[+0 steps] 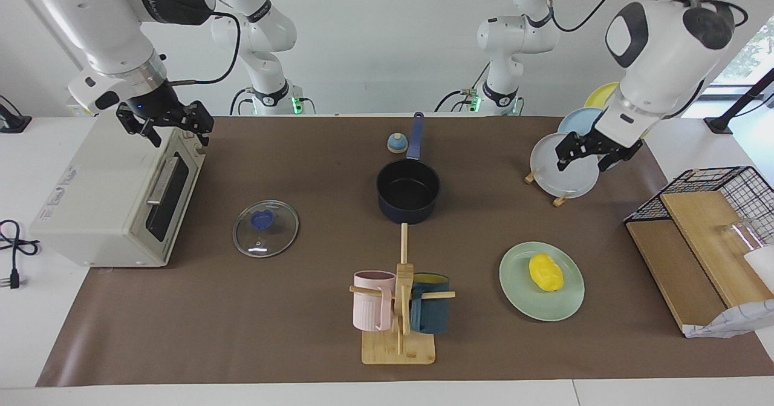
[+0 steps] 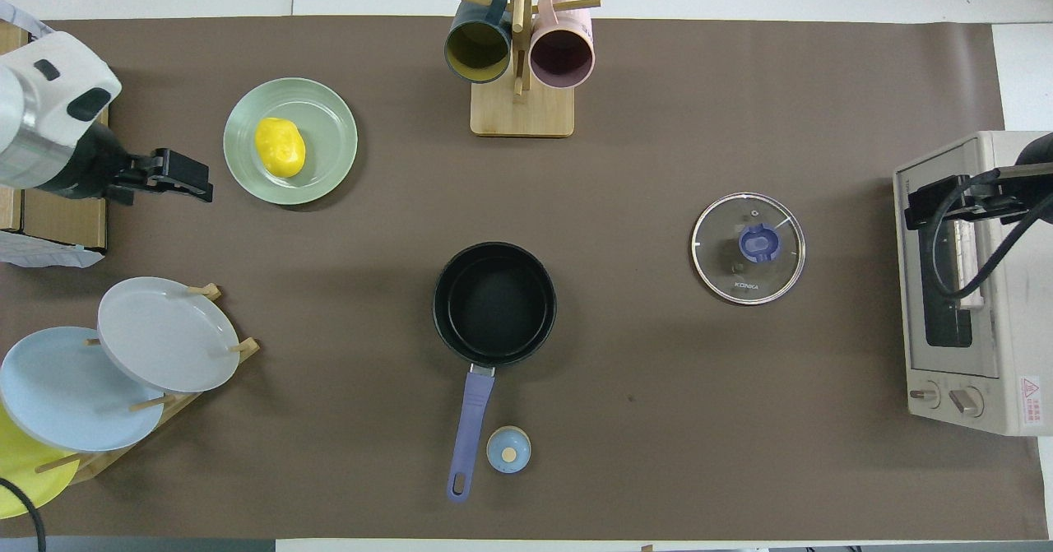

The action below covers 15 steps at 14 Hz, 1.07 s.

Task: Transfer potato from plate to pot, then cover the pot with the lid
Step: 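Grasp the yellow potato with the left gripper while the right gripper grasps the lid knob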

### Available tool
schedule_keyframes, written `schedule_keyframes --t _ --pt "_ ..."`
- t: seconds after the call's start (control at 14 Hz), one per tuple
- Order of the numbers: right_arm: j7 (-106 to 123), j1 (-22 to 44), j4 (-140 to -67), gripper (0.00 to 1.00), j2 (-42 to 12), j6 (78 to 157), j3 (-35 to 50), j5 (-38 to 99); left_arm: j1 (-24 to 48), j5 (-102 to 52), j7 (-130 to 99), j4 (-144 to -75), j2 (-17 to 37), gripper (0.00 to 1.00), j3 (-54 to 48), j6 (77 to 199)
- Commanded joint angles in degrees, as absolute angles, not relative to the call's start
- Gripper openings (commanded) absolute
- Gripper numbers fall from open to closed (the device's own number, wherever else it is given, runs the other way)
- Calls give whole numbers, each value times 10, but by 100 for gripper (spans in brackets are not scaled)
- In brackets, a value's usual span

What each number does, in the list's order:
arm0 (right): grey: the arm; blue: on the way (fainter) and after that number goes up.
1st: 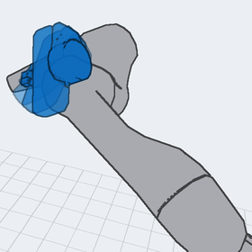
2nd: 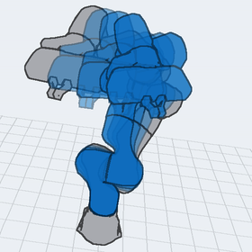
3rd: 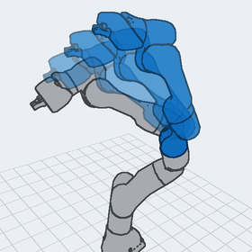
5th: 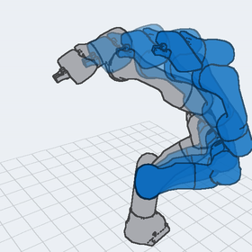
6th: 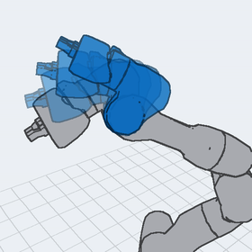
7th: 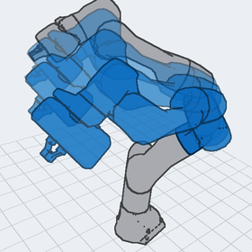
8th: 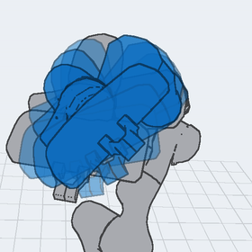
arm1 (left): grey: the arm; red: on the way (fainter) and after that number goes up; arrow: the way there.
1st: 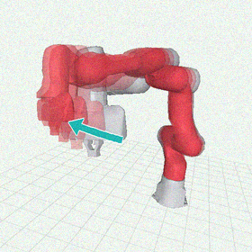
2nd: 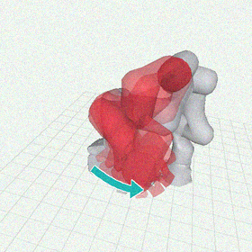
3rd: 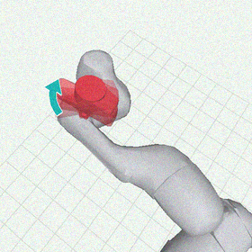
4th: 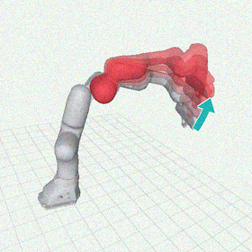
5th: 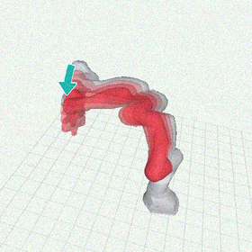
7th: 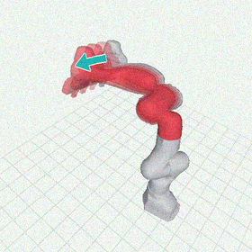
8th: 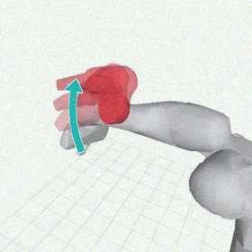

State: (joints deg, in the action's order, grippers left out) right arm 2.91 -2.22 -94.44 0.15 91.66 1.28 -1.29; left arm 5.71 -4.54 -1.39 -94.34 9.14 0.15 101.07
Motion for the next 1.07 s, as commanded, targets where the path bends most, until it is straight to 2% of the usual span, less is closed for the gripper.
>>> schedule_keyframes --t 0.0,0.14,0.29,0.43,0.71,1.0 --pt "28 -4 -1036 100 47 1006 15 -10 63 -66 -38 -909 188 100 6 1089" --pt "26 18 -1081 100 43 1068 15 -10 75 -62 -54 -894 239 100 7 1134" --pt "27 32 -1085 100 3 1102 15 -10 85 -59 -69 -826 307 100 11 1145" --pt "29 44 -1103 100 -30 1162 15 -10 86 -42 -69 -816 320 100 11 1147" --pt "37 46 -1192 100 -60 1312 15 -10 92 -3 -78 -824 338 100 11 1197" --pt "62 40 -1215 100 -70 1333 15 -10 93 -1 -91 -842 339 100 11 1240"
